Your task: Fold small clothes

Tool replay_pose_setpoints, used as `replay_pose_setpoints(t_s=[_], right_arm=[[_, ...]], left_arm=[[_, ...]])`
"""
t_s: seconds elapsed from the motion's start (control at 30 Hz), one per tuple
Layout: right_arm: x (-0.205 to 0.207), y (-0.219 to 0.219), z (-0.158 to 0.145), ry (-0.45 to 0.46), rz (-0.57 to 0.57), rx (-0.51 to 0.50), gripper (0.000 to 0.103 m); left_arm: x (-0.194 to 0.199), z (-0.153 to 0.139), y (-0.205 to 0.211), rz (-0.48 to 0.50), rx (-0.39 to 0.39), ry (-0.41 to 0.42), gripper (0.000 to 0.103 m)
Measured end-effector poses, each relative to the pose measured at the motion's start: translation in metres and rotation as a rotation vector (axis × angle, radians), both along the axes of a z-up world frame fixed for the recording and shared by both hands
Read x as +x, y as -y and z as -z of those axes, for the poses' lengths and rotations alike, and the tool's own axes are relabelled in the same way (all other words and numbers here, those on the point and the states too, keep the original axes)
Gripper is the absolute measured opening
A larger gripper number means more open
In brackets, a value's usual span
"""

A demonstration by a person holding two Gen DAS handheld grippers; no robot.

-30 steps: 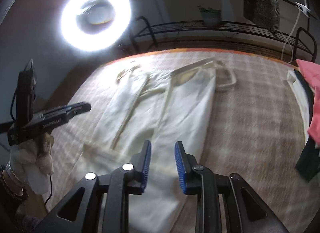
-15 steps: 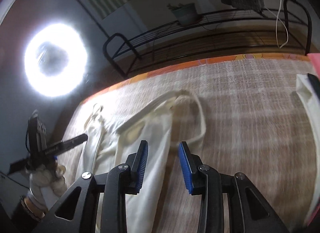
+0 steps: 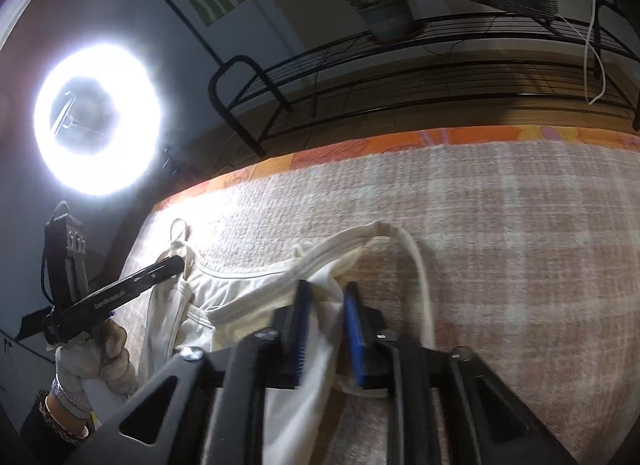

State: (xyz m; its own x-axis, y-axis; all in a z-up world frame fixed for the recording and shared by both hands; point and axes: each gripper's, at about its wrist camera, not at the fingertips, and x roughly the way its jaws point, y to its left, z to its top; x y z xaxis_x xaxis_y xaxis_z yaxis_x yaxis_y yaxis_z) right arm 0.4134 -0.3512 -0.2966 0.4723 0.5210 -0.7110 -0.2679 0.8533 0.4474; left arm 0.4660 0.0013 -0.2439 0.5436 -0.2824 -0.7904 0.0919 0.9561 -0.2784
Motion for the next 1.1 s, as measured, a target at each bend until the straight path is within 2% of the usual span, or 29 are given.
replay_pose_setpoints(t_s=[0.3, 0.7, 0.93, 1.1], right_arm=[[-0.019, -0.005, -0.028, 0.084, -0.001, -0.018, 0.000], [-0.081, -0.012, -0.078, 0.171, -0.042, -0.056, 0.000], [-0.131, -0.013, -0.091, 0.180, -0.057, -0.063, 0.000], [-0.173, -0.022, -0.090, 0.184, -0.088, -0.099, 0.000]], left_arm=[[-0.025, -0.036, -0.016, -0.042, -0.041, 0.085, 0.003], [-0.099, -0.084, -0.030, -0.046, -0.023, 0.141, 0.003], [-0.150, -0.094, -0.032, -0.054, -0.012, 0.137, 0.003], [-0.187, -0.089, -0.033, -0.068, 0.003, 0.112, 0.003]])
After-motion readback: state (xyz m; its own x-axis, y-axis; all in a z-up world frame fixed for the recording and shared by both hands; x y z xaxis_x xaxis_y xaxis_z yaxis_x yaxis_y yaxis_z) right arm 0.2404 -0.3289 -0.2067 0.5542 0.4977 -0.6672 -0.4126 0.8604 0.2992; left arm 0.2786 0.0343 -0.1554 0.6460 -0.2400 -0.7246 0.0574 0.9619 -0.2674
